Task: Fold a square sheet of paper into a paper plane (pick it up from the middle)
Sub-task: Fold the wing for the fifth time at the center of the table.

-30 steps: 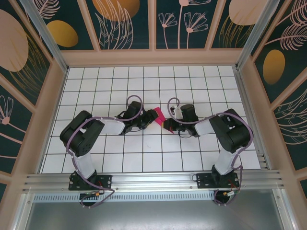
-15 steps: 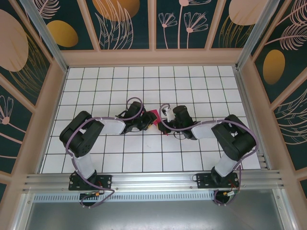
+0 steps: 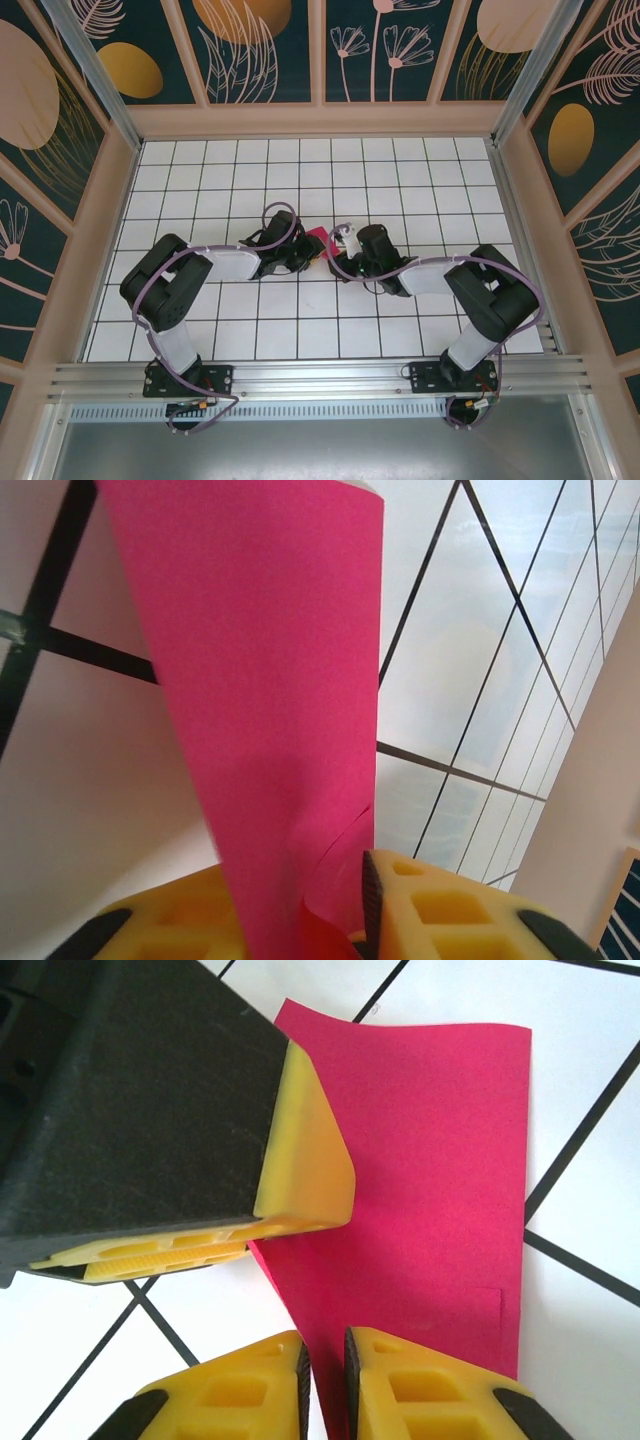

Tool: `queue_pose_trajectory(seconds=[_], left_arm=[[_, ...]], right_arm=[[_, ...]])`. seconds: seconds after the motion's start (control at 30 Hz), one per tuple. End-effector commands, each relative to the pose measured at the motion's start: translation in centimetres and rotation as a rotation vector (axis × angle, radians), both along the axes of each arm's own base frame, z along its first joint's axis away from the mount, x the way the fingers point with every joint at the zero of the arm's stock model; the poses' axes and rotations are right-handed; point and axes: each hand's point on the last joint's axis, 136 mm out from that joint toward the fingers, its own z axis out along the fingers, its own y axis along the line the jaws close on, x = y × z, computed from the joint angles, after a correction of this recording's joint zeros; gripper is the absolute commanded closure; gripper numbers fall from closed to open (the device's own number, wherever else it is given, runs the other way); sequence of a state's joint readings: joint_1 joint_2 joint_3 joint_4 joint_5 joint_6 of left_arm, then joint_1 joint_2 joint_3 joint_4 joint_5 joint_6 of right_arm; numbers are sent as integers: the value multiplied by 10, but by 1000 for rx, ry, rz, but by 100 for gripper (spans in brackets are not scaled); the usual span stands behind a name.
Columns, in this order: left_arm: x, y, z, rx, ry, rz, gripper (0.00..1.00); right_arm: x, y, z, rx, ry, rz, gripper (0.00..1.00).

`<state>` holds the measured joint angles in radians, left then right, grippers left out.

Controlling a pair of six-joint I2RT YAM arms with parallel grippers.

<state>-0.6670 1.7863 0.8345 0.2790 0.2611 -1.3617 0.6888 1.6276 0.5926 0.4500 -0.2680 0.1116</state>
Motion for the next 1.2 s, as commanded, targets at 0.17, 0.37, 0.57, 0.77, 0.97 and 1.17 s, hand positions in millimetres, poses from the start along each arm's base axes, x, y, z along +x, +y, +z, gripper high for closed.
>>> queue_pose_trajectory(seconds=[0.17,0.37,0.57,0.77,0.97,1.17], left_arm=[[3,0,14,-12,-9,18,78],[4,-1,16,-12,-11,18,79],[5,-1,19,-15,-15,18,80],[4,-2,21,-16,-15,16,80],[4,1,19,-5,-13,21,87],[4,3,18,13,-14,26,95]], right_arm=[[0,2,4,-43,-60,-2,59],[-5,9,0,-89,-112,29,53],[-5,15,-15,-185,-174,43,54],[5,11,-20,-237,-230,-14,53],[9,10,-4,-232,-289,-55,52],[6,1,13,-170,-275,-79,51]])
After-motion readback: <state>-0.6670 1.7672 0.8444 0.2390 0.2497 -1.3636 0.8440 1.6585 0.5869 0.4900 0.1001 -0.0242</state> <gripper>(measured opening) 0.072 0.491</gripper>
